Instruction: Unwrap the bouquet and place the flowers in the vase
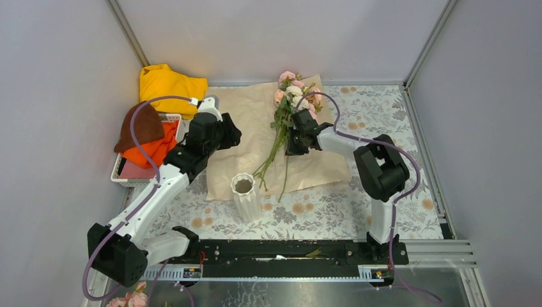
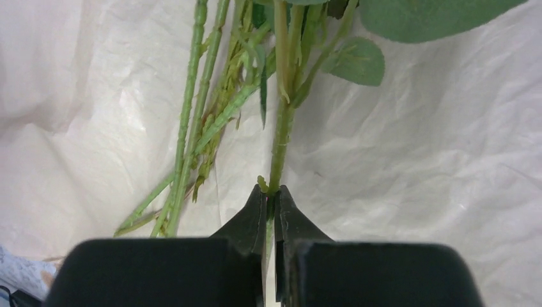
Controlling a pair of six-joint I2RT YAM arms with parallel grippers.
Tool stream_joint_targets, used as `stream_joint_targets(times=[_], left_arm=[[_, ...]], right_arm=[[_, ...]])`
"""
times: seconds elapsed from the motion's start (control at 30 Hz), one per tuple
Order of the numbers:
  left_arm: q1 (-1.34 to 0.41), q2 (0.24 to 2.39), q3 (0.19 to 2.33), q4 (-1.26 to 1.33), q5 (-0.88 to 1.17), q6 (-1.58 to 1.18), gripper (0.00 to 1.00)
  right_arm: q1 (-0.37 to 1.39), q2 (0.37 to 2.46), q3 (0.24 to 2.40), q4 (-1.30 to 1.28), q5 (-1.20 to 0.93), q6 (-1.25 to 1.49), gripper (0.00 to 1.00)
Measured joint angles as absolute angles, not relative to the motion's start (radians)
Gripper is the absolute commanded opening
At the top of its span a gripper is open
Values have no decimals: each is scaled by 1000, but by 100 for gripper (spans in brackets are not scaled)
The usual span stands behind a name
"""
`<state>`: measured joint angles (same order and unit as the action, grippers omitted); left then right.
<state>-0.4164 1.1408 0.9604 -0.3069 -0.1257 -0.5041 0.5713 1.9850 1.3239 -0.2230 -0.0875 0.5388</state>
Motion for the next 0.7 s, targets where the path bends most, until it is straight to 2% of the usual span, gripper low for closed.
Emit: stream_joint_targets(times=[0.2,0.43,0.7], left_arm=[[-432,1059,960,-306,-65,-503,59],[-432,1020,960,-247,163,-504,62],[-449,1069,894,-47,389,-575,68]], right_arm=[[571,1816,1230,-210,-86,505,0],[572,1514,1130,-170,-108,424,0],[577,1279,1105,-105,-366,377,0]])
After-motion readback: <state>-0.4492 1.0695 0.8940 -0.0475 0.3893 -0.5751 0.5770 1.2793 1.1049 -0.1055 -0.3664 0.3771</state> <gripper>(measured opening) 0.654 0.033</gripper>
